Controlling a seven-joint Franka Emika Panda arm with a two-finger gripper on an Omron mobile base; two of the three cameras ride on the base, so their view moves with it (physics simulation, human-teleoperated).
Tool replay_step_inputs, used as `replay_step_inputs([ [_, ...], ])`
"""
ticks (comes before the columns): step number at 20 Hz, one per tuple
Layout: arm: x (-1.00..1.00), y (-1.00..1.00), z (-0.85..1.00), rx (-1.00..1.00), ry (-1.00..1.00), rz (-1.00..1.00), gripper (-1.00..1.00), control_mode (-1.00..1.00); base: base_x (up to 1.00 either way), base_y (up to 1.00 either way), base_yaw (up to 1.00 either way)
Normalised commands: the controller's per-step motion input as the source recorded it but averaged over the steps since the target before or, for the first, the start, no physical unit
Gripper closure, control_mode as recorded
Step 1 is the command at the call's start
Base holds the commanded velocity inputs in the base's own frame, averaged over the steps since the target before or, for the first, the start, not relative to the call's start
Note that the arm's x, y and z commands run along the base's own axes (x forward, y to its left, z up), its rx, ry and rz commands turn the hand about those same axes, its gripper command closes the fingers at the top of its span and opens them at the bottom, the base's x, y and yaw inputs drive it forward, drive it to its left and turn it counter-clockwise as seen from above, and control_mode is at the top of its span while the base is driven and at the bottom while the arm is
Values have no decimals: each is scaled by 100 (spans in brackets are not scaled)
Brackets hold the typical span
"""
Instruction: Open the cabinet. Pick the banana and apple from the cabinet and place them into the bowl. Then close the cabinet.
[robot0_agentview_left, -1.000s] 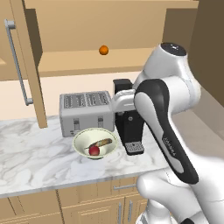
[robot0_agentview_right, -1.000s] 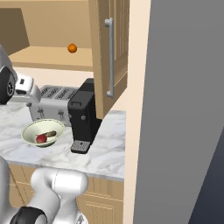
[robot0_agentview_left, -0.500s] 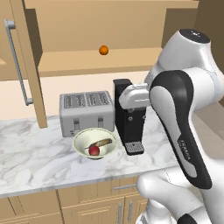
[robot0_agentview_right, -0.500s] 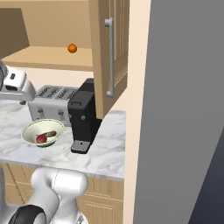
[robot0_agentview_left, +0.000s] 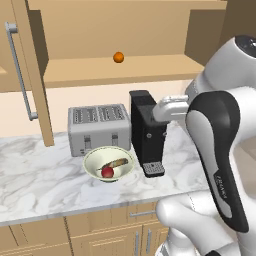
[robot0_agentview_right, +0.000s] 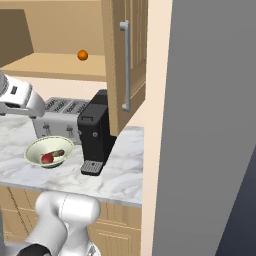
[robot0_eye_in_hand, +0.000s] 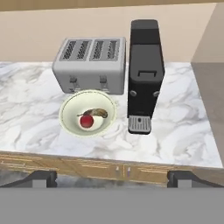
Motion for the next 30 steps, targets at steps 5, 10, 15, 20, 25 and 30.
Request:
replay_step_inputs([
  [5,0,-41,2,0,-9,-13,-100,-100,0,0,0],
  [10,0,-42,0,0,0,-12,-100,-100,0,0,0],
  [15,-1,-36,0,0,0,-8,-100,-100,0,0,0],
  [20,-4,-35,1,0,-1,-4,-100,-100,0,0,0],
  [25,0,-39,4,0,0,-6,-100,-100,0,0,0],
  [30,0,-43,5,0,0,-6,-100,-100,0,0,0],
])
